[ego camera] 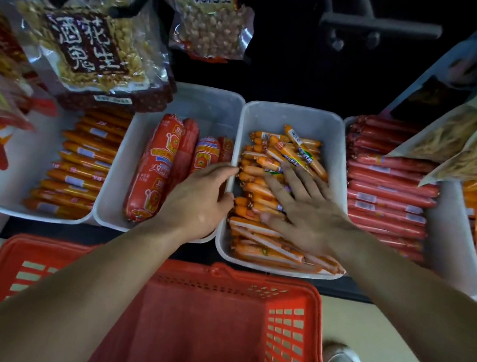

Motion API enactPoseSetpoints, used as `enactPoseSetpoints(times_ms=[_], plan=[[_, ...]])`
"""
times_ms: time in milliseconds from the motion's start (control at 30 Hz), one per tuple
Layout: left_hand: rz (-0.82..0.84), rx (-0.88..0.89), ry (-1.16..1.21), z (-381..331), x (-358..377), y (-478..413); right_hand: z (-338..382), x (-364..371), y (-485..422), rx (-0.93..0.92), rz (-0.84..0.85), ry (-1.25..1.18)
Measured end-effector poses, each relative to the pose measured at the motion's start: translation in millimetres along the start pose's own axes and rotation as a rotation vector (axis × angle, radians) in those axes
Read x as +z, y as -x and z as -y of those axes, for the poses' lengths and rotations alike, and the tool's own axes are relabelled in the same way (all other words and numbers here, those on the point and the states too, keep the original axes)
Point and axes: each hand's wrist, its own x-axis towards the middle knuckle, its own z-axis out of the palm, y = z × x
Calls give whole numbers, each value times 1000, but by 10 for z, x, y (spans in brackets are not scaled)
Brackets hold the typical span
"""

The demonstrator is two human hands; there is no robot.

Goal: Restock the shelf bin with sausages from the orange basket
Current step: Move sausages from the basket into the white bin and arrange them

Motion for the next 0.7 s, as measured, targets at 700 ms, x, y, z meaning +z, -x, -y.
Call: enactPoseSetpoints(times_ms=[700], plan=[[-16, -87, 127, -20, -41, -28, -185, -122, -559, 116, -50, -135]])
